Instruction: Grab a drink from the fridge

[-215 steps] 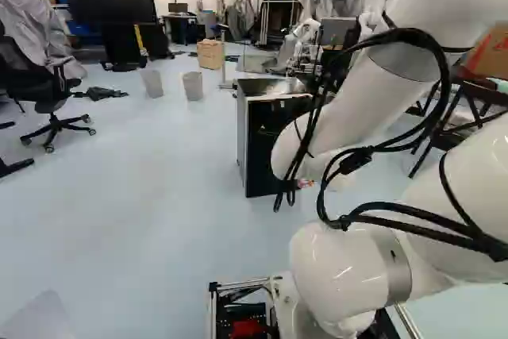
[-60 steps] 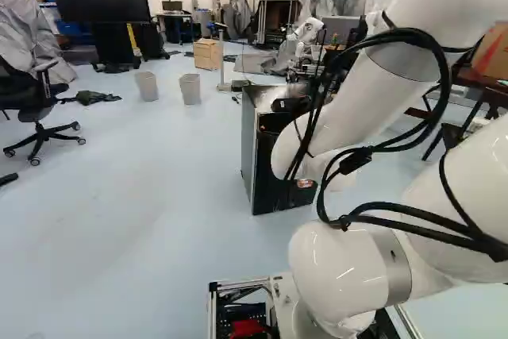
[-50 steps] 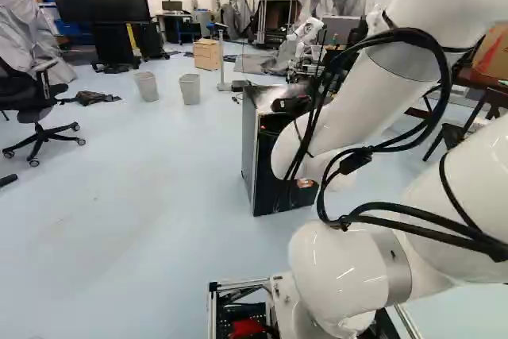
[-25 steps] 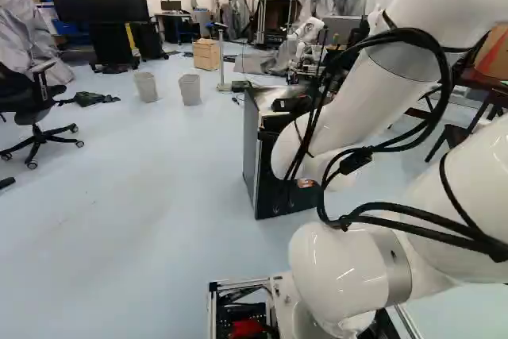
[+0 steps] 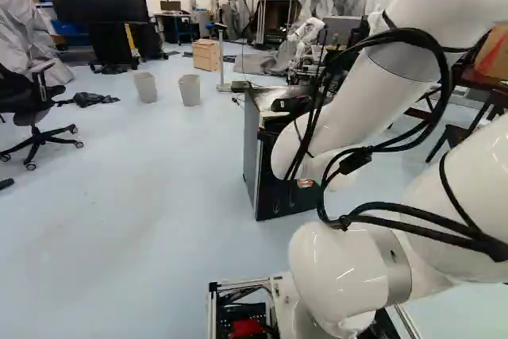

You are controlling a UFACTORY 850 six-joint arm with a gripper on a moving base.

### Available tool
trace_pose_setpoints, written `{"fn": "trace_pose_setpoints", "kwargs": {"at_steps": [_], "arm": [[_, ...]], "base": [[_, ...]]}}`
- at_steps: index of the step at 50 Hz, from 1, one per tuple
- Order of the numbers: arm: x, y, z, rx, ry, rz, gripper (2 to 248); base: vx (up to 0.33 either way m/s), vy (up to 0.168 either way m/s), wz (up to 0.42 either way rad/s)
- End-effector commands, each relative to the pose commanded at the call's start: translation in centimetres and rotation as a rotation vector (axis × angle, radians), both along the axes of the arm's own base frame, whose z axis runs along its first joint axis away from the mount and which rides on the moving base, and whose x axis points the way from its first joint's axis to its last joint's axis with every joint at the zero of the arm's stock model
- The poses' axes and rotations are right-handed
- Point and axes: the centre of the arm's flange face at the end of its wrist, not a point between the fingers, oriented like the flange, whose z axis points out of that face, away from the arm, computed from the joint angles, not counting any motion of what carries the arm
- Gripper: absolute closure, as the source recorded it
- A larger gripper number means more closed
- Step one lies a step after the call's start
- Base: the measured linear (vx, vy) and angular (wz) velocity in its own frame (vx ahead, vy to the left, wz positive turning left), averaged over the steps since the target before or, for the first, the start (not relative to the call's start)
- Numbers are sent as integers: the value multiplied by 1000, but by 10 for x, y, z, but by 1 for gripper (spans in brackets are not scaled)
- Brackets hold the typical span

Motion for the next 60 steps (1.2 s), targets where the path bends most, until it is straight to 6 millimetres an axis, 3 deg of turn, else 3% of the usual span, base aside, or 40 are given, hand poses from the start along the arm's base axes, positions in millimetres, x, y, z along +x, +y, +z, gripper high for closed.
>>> {"fn": "trace_pose_setpoints", "kwargs": {"at_steps": [60], "arm": [[5,23,11,107,-124,-141,3]], "base": [[0,0,0]]}}
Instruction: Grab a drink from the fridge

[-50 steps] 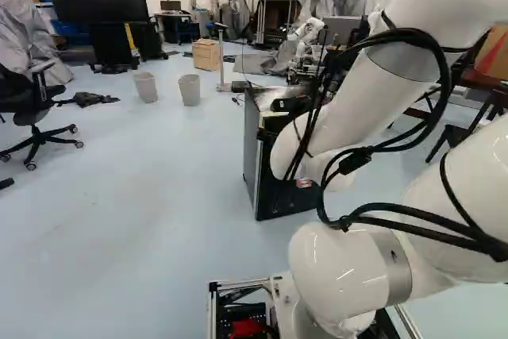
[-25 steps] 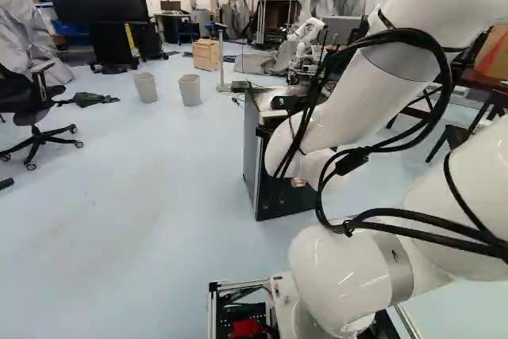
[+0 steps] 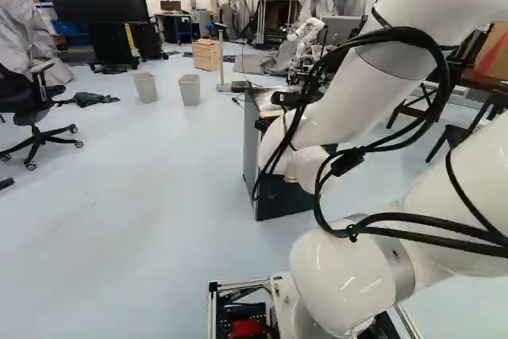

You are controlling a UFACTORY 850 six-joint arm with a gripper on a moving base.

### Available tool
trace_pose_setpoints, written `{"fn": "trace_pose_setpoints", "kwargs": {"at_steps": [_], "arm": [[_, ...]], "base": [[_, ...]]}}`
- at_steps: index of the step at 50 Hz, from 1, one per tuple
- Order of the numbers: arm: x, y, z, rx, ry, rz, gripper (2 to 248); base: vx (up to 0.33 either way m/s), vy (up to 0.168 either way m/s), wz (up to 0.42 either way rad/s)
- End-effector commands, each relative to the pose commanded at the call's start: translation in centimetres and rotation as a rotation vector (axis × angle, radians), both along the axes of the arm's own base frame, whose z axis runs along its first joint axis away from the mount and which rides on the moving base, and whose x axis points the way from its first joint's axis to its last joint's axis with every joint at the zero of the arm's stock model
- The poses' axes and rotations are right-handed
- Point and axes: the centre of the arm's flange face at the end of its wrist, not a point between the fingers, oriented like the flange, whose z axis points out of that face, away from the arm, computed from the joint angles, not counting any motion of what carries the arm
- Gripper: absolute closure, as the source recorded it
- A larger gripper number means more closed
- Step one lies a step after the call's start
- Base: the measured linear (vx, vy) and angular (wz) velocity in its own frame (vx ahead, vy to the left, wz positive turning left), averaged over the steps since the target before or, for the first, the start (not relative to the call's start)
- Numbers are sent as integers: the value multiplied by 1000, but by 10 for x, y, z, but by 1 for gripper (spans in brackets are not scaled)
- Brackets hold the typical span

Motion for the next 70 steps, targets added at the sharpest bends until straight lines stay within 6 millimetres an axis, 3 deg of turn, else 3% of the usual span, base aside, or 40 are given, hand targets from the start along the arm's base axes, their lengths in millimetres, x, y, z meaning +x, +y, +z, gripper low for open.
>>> {"fn": "trace_pose_setpoints", "kwargs": {"at_steps": [31,70], "arm": [[11,20,2,58,-3,-70,3],[4,51,-9,118,56,-134,3]], "base": [[0,0,0],[0,0,0]]}}
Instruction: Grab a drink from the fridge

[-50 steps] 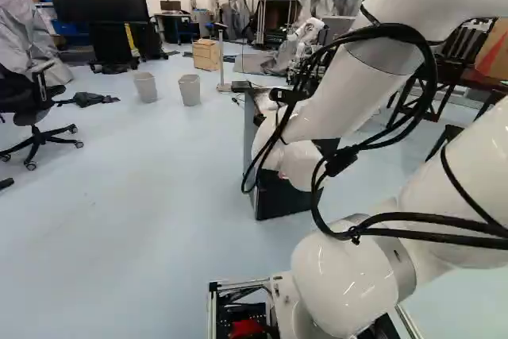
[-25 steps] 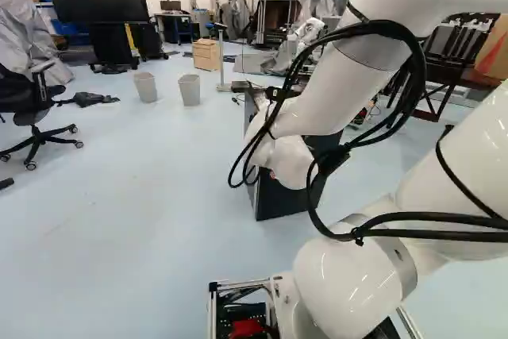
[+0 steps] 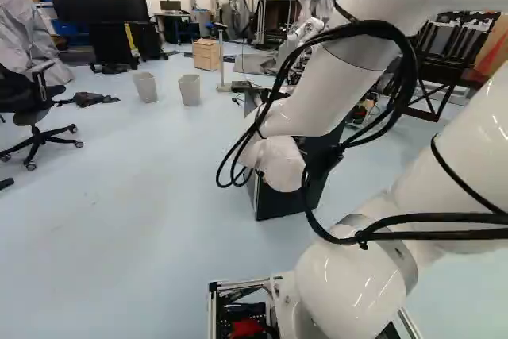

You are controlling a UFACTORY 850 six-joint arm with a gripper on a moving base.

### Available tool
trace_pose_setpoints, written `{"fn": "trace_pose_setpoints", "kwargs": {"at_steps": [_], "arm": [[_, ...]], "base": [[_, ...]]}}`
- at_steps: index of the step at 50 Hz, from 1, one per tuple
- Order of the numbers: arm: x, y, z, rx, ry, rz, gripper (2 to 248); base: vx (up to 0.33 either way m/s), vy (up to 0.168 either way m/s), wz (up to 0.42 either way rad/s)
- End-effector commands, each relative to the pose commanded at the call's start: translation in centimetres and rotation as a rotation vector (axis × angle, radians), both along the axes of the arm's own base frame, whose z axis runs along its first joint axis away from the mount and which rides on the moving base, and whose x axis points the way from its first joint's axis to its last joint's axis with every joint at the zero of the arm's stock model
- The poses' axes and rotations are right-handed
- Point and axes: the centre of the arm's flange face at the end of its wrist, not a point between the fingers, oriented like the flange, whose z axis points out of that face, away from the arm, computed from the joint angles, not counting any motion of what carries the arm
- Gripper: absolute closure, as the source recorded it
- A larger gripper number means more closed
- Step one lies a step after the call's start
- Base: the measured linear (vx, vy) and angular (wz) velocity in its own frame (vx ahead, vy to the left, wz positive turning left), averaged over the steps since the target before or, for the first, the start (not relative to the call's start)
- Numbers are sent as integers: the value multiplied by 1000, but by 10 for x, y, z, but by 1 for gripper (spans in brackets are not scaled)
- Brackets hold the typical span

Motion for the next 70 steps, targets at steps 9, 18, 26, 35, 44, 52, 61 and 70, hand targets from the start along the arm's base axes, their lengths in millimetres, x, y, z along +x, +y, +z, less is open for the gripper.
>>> {"fn": "trace_pose_setpoints", "kwargs": {"at_steps": [9,18,26,35,44,52,61,70], "arm": [[2,9,-9,0,36,-16,3],[6,19,-18,-4,65,-32,3],[11,28,-25,-12,82,-47,3],[16,39,-33,-26,94,-63,3],[23,50,-42,-41,101,-79,3],[29,61,-50,-56,104,-94,3],[36,73,-56,-68,99,-112,3],[45,84,-57,-67,78,-134,3]], "base": [[0,0,0],[0,0,0],[0,0,0],[0,0,0],[0,0,0],[0,0,0],[0,0,0],[0,0,0]]}}
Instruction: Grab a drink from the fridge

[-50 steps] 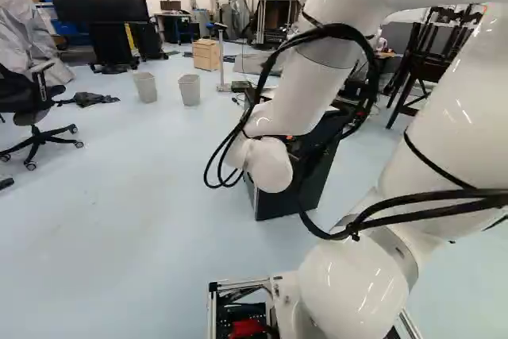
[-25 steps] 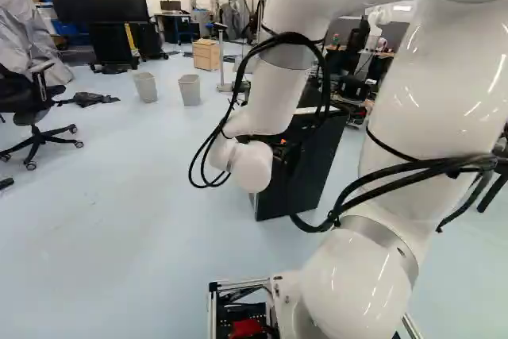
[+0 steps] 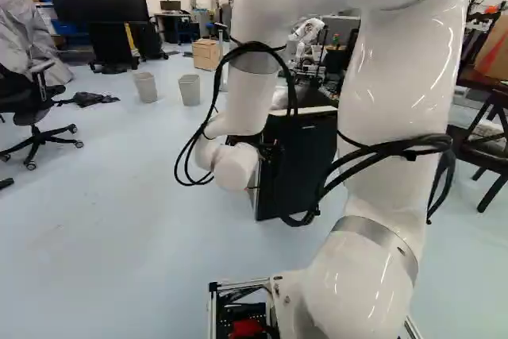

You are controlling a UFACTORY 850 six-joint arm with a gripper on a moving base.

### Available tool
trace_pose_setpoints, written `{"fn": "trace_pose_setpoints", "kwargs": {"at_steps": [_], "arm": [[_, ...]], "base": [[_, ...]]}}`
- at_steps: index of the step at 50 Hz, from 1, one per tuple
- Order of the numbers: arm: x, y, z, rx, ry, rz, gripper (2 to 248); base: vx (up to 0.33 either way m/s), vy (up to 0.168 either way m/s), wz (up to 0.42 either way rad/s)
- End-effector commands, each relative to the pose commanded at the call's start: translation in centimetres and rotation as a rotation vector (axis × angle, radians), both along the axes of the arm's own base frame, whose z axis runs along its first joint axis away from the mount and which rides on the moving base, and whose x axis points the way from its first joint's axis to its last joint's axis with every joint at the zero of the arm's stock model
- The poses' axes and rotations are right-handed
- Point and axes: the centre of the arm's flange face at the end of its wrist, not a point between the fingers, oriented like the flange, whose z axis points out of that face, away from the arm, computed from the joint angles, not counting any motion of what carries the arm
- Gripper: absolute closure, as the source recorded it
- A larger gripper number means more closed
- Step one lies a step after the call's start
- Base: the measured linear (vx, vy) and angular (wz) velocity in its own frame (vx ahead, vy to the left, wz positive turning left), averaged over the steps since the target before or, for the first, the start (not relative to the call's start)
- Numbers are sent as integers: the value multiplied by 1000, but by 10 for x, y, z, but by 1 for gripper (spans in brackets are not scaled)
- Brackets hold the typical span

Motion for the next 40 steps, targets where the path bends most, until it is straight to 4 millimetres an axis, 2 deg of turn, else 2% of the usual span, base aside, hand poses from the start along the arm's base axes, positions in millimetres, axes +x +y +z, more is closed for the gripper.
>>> {"fn": "trace_pose_setpoints", "kwargs": {"at_steps": [28,40], "arm": [[29,36,2,7,-75,-83,3],[45,44,1,18,-94,-141,3]], "base": [[0,0,0],[0,0,0]]}}
